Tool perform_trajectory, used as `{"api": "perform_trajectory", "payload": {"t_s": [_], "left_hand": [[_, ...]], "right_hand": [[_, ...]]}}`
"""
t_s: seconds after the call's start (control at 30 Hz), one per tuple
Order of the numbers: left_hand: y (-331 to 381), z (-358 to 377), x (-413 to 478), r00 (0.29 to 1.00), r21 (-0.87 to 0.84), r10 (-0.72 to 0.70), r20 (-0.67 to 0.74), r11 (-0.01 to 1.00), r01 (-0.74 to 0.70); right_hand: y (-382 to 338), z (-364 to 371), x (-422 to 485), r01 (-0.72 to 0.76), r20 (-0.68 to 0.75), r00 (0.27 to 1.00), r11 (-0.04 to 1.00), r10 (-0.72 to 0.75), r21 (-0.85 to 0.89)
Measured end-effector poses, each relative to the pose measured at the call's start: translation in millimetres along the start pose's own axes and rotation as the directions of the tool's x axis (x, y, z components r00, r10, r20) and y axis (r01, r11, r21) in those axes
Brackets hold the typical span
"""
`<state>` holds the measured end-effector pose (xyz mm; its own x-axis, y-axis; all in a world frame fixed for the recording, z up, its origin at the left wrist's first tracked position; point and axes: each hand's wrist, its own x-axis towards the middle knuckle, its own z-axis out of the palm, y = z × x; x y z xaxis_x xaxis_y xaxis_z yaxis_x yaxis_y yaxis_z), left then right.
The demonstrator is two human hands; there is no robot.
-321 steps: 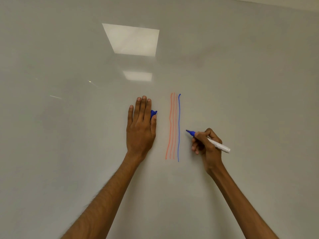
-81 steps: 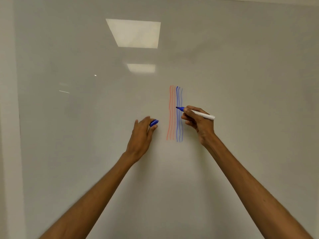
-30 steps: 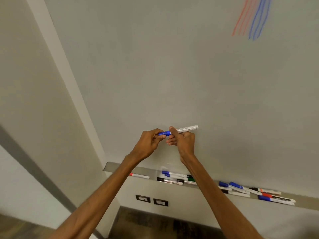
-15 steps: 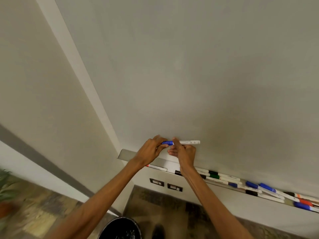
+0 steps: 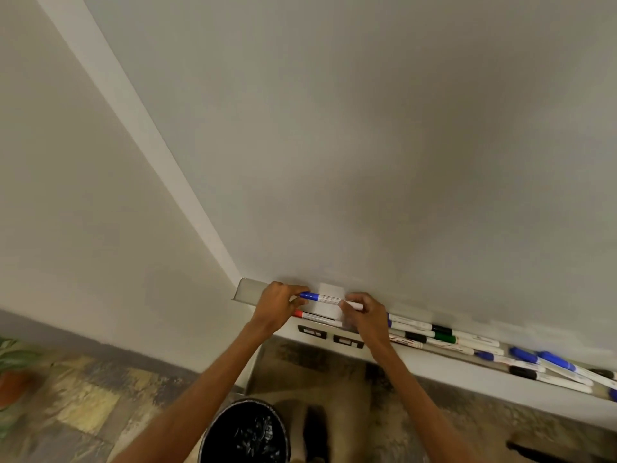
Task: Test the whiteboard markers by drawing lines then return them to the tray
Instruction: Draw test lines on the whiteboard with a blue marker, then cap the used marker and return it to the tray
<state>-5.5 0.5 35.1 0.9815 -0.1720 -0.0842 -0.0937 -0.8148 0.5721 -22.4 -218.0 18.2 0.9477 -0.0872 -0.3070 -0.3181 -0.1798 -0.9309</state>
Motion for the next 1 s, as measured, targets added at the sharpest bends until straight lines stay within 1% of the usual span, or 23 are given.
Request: {"api": "perform_trajectory", "payload": {"t_s": [0.07,0.13,0.2,0.23,0.37,0.47,0.53,0.7,0.77,0.9,1.0], "left_hand": [[-11.0,5.2,2.4,1.000,-0.023,-0.019,0.009,1.000,0.019],[-18.9,9.7,3.0,0.999,-0.043,-0.036,0.023,0.998,0.037],[-24.3,14.4,3.0,0.999,-0.067,-0.046,0.023,0.997,0.047],[-26.8,16.2,2.6,0.998,-0.074,-0.053,0.025,0.996,0.054],[-38.9,26.2,-1.0,0.994,-0.123,-0.090,0.059,0.988,0.097],[-47.6,34.4,-7.5,0.994,-0.087,-0.098,0.057,0.991,0.103],[-50.7,37.9,-11.9,0.993,-0.082,-0.109,0.039,0.990,0.112],[-49.9,48.4,-14.1,0.993,-0.095,-0.102,-0.067,0.991,0.095],[-47.0,52.7,-16.2,0.988,-0.114,-0.108,-0.113,0.989,0.095],[-29.8,59.8,-16.6,0.966,-0.075,-0.076,-0.245,0.995,0.060],[-3.4,62.7,-14.0,0.959,-0.091,-0.057,-0.278,0.995,0.032]], "right_hand": [[16.8,3.6,6.4,0.077,0.059,0.996,0.987,-0.069,-0.143],[31.9,10.0,10.1,0.123,0.113,0.989,0.959,-0.096,-0.257],[40.9,19.3,12.4,0.166,0.129,0.983,0.919,-0.127,-0.358],[44.6,24.8,14.9,0.173,0.126,0.983,0.907,-0.134,-0.383],[53.8,41.9,22.3,0.149,0.069,0.989,0.887,-0.132,-0.437],[55.1,48.6,22.9,0.143,0.035,0.989,0.855,-0.145,-0.499],[54.5,50.1,23.2,0.162,0.037,0.985,0.836,-0.167,-0.525],[54.1,45.2,21.7,0.260,0.118,0.965,0.789,-0.234,-0.556],[51.1,40.2,16.9,0.284,0.122,0.958,0.783,-0.261,-0.553],[50.1,16.1,9.1,0.292,0.037,0.946,0.795,-0.323,-0.531],[52.2,-11.1,6.0,0.265,-0.020,0.944,0.789,-0.331,-0.554]]}}
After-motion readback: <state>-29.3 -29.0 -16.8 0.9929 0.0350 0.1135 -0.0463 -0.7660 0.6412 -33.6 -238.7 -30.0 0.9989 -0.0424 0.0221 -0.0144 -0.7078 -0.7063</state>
